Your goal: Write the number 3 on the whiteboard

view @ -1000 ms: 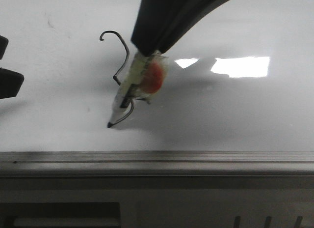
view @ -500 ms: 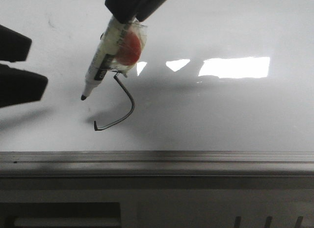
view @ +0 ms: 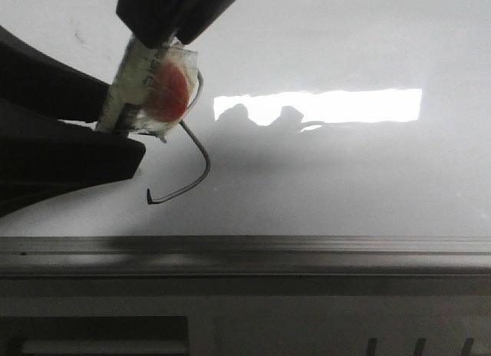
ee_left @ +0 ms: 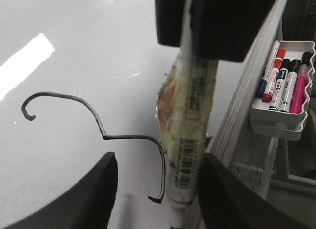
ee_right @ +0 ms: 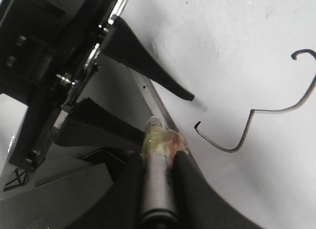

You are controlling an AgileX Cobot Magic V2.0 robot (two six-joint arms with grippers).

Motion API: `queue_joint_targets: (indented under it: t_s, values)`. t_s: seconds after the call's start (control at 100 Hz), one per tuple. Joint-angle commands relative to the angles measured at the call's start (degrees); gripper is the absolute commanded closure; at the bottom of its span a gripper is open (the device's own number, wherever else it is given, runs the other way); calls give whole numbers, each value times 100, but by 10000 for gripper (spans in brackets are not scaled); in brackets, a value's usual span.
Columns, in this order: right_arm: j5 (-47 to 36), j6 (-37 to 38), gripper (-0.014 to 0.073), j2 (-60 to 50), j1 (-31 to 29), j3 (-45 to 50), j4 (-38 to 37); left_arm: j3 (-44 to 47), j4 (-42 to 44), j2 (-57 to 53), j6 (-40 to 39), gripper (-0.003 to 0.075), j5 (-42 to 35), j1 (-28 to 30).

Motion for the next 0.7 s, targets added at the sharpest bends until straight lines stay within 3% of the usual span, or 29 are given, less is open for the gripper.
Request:
queue_joint_targets:
  t_s: [0.0, 0.07, 0.14, 0.28, 0.58, 0.65, 0.69]
  values:
    - [-259, -8, 658, -177, 1, -179, 24, -190, -126, -21, -92, 379, -580, -55]
    - [-259, -8, 658, -164, 1, -179, 24, -190, -126, -21, -92, 412, -591, -55]
    - [-259, -8, 658, -164, 1, -179, 24, -190, -126, -21, -92, 496, -591, -55]
    - [-259, -8, 658, -164, 1, -179, 24, -190, -116, -21, -92, 743, -591, -55]
    - [-305, -18, 640, -164, 1, -179, 122, -190, -107, -21, -92, 740, -591, -55]
    - [-257, -18, 524, -164, 1, -179, 122, -190, -107, -21, -92, 740, -591, -55]
    - [-243, -18, 400, -164, 1, -179, 122, -190, -107, -21, -105, 740, -591, -55]
